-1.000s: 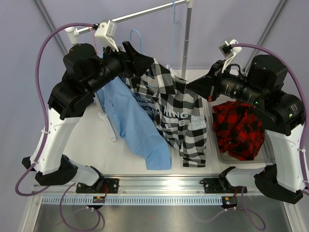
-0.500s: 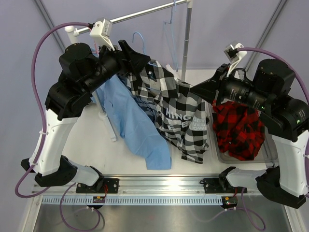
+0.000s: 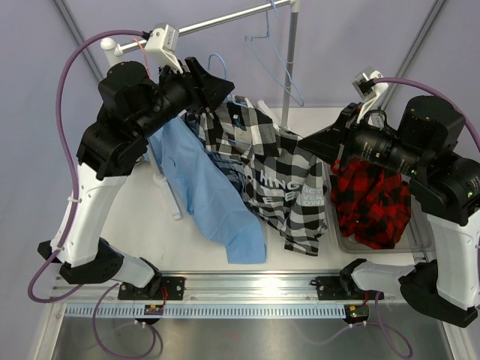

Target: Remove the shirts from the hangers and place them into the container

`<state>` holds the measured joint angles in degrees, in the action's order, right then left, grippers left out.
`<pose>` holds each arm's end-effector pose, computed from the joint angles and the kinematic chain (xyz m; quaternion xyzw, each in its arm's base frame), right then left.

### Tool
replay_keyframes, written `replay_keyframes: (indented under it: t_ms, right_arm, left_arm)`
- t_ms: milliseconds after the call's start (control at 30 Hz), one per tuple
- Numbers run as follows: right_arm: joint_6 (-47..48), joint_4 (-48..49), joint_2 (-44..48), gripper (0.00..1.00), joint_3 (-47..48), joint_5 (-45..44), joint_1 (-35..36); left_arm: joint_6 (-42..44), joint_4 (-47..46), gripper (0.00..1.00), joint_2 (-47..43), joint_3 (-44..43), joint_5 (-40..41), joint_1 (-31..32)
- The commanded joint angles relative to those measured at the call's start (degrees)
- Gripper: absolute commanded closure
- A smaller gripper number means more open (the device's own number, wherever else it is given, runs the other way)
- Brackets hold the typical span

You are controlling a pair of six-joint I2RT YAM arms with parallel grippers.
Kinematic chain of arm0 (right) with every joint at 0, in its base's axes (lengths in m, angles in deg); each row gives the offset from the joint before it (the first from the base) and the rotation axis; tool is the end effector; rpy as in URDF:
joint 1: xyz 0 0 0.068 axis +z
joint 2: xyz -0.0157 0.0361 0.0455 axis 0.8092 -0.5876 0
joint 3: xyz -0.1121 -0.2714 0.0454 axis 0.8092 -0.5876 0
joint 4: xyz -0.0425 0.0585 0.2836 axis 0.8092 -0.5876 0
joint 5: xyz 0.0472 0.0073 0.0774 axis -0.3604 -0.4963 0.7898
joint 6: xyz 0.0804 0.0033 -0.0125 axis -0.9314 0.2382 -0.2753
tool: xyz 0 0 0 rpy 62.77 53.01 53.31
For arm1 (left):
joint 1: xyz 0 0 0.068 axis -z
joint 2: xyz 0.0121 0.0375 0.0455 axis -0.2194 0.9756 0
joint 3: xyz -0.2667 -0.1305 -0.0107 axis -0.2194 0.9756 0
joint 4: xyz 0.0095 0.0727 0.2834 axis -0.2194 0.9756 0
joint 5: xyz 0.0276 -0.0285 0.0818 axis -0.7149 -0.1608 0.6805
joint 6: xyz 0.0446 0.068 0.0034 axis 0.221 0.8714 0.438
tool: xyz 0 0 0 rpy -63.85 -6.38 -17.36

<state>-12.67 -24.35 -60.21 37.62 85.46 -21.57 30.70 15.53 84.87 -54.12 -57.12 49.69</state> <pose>0.1417 0.1217 0.6150 -0.2568 0.7123 0.3747 0.5350 0.2324 -0.1811 0.6330 0.0935 0.6957 -0.3899 0.5960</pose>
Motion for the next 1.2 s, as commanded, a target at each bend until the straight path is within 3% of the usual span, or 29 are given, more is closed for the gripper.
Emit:
replay_keyframes:
  t_ms: [0,100,167,233,333,600,667,767,800,1000,1167]
  right_arm:
    - [-1.2,3.1,1.3,1.0,2.1,2.0,-0.5]
    - [-1.3,3.2,1.0,1.0,2.3,2.5,-0.5]
    - [-1.3,3.2,0.8,1.0,2.4,2.7,-0.5]
    - [-1.1,3.3,0.9,1.0,2.2,2.7,-0.5]
    - [-1.3,3.1,0.5,1.0,2.8,3.0,-0.4]
    - [-0.1,-0.1,-1.9,1.0,6.5,4.5,-0.5]
    - [0.3,-1.2,-2.2,0.75,7.0,3.3,-0.4]
    - [1.5,-3.4,-1.9,0.5,7.0,1.8,-0.5]
    - [2.2,-4.0,-0.9,0.35,5.8,1.4,-0.5]
    - [2.8,-4.9,3.5,0.31,-0.3,0.6,-0.5]
    - [5.4,-5.4,7.3,0.28,-5.6,-5.4,-0.5]
  left_arm:
    - [-0.6,-3.4,0.53,0.0,0.1,-2.7,-0.4]
    - [-0.4,-3.4,0.56,0.0,0.4,-2.8,-0.4]
    - [-0.2,-3.4,0.64,0.1,0.4,-2.8,-0.4]
    - [-0.4,-3.4,0.73,0.5,-0.1,-3.4,-0.5]
    - [-1.7,-3.5,0.99,1.5,-0.4,-5.3,-0.4]
    - [-2.2,-1.4,1.0,2.1,-3.0,-3.8,-0.5]
    - [-1.9,-0.8,1.0,2.1,-3.6,-3.6,-0.4]
    - [-1.6,0.6,1.0,2.4,-5.0,-3.0,-0.4]
    - [-1.6,0.8,1.0,2.4,-5.3,-3.0,-0.4]
    - [-1.5,0.8,1.0,2.8,-6.3,-3.5,-0.4]
    - [-1.5,0.8,1.0,2.6,-6.9,-4.4,-0.5]
